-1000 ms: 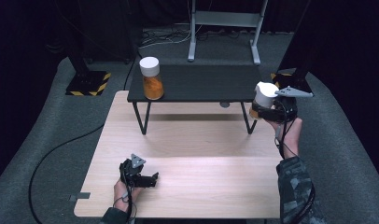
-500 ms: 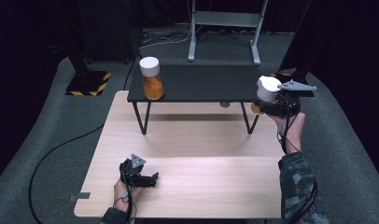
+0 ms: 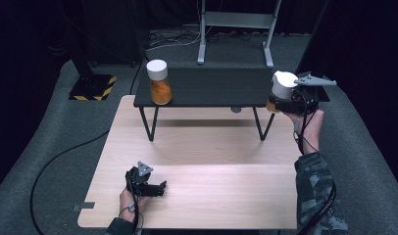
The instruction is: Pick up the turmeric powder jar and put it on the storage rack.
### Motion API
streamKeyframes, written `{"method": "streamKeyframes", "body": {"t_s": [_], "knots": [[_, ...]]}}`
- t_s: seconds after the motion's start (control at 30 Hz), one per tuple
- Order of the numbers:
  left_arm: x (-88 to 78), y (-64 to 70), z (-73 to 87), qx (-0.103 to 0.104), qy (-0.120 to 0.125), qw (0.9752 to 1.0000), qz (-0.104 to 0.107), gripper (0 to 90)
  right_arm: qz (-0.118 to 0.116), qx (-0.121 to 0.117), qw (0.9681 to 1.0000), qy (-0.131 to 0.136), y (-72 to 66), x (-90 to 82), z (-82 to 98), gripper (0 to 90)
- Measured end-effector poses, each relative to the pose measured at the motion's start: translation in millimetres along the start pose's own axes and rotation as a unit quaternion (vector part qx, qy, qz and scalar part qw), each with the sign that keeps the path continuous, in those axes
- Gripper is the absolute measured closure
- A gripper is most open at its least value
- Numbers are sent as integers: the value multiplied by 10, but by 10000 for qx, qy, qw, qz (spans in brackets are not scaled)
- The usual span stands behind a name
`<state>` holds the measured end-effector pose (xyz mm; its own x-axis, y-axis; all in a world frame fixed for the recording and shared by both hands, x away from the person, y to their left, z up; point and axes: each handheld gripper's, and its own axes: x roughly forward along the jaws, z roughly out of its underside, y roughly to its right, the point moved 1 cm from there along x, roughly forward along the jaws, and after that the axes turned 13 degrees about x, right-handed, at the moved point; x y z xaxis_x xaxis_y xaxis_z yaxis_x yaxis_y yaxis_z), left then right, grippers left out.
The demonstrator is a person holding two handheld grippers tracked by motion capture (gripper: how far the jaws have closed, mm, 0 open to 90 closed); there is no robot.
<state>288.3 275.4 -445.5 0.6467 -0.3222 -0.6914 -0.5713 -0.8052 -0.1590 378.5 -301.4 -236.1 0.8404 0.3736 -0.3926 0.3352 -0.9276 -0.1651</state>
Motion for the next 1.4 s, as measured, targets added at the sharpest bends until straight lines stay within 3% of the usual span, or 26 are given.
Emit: {"method": "streamKeyframes", "body": {"t_s": [0.63,1.4], "knots": [[0,0,0,0,0,10000,0,1,47,4,10000,-10,11,116,-217,293],[0,0,0,1,0,10000,0,1,19,-133,9998,-134,-108,359,-368,294]]}}
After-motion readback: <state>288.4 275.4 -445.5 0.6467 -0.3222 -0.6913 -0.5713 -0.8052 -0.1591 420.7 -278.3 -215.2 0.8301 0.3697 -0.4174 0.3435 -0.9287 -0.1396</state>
